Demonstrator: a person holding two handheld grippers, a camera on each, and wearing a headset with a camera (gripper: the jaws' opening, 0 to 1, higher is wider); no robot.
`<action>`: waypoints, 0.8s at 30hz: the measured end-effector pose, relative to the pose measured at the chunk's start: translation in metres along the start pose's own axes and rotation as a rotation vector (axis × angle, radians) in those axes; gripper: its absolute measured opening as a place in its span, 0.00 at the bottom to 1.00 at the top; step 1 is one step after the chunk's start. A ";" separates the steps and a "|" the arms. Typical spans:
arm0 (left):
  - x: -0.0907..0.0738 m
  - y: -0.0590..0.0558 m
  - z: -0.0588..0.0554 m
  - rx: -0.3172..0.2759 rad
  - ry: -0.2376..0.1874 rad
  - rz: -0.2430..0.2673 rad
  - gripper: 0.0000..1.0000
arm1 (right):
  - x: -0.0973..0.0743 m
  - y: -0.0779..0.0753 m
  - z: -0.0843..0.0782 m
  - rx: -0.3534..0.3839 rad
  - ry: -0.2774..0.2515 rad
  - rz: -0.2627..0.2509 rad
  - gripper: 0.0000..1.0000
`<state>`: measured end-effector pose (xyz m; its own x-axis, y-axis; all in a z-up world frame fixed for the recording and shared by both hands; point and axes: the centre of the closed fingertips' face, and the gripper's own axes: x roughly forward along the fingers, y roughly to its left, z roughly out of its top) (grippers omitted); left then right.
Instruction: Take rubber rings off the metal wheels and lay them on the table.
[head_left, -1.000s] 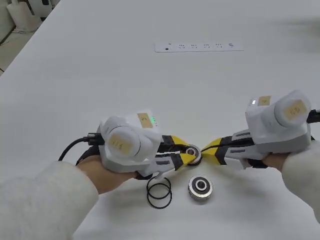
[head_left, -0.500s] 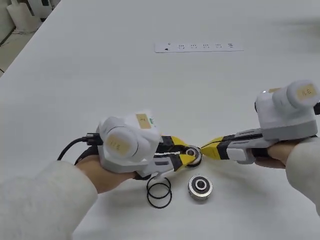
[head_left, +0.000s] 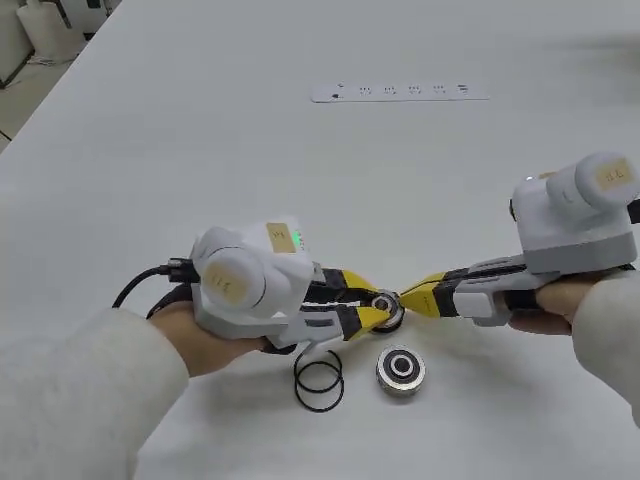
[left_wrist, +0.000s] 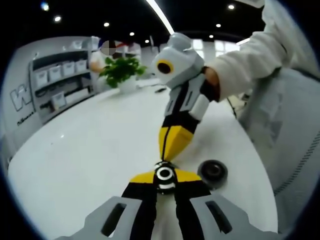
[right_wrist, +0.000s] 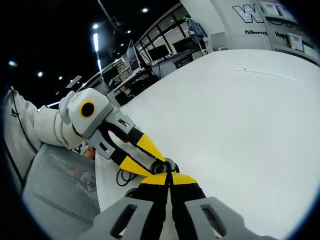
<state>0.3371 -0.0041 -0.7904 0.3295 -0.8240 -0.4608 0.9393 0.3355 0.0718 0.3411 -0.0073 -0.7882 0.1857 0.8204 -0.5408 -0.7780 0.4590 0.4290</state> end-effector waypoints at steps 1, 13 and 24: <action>0.000 0.000 0.000 0.001 0.000 0.000 0.13 | 0.000 0.000 0.000 -0.003 0.001 0.001 0.00; 0.000 0.000 0.001 0.006 0.005 -0.003 0.13 | 0.000 0.002 0.002 -0.025 0.007 0.004 0.00; 0.001 0.000 0.001 0.010 0.006 -0.004 0.13 | 0.001 0.003 0.002 -0.035 0.011 0.008 0.00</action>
<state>0.3375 -0.0048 -0.7902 0.3256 -0.8223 -0.4668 0.9414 0.3278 0.0793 0.3398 -0.0041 -0.7860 0.1731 0.8203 -0.5451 -0.8002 0.4398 0.4078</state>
